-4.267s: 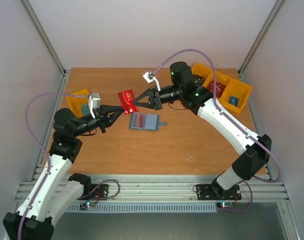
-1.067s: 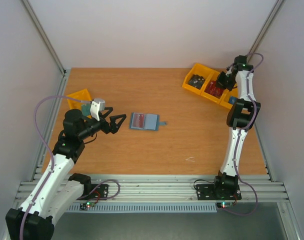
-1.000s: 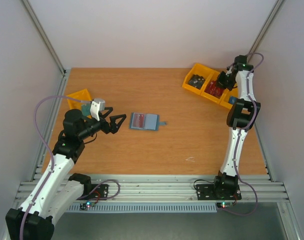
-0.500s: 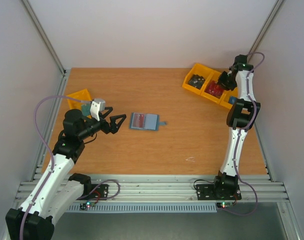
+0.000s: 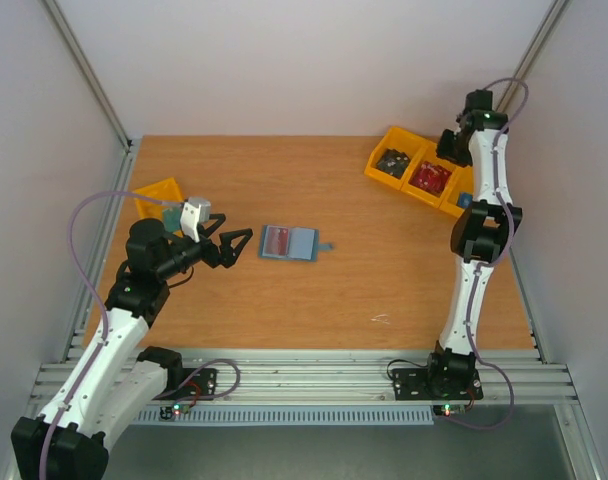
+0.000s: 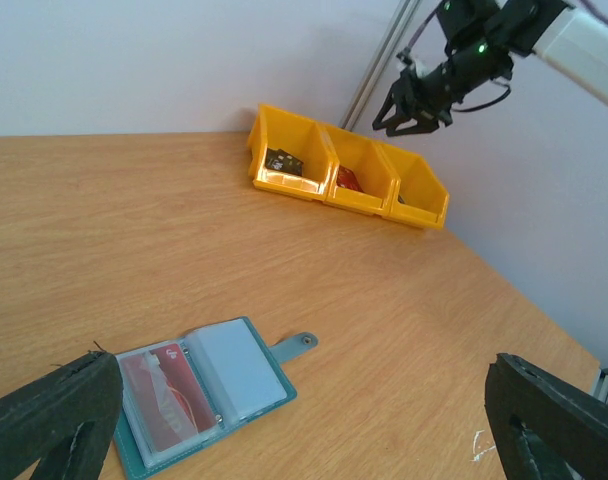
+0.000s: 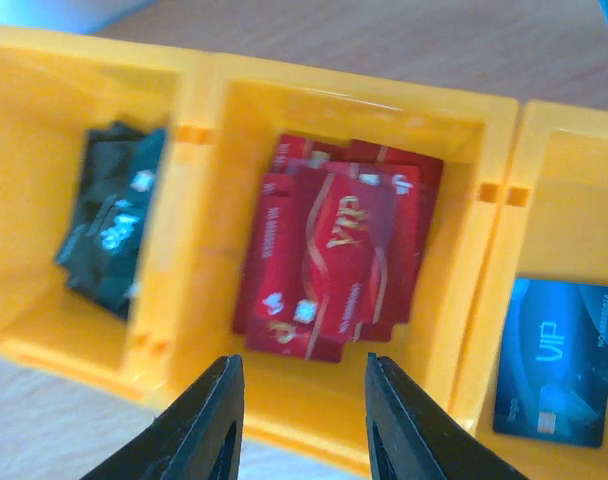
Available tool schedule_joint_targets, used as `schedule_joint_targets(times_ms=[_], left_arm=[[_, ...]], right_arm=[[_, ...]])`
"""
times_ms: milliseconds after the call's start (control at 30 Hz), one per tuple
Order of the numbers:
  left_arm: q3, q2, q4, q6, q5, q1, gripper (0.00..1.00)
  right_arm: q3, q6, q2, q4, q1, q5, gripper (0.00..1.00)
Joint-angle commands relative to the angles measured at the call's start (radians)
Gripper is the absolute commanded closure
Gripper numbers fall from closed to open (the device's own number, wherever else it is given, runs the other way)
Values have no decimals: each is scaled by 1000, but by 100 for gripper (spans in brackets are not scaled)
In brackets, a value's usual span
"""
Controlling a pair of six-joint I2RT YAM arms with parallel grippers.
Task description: Take the credit cards out of the card holder
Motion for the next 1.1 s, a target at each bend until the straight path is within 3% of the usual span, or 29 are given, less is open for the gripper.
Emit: schedule_joint_targets(times_ms=[0, 300, 600, 867, 1067], left_arm=[[-25, -19, 39, -3, -9, 5, 1], [-106, -25, 63, -47, -66, 5, 1], [-182, 2, 131, -104, -198, 5, 1], [-241, 50, 163, -170, -306, 5, 1], [-246, 165, 224, -216, -261, 5, 1]], right_arm=[[9, -81, -140, -73, 122, 108, 67], [-388, -57, -362, 22, 435, 146, 63], [-600, 54, -384, 117, 720, 50, 62], [-645, 134, -326, 134, 831, 81, 58], [-705, 146, -308, 173, 863, 79, 52]])
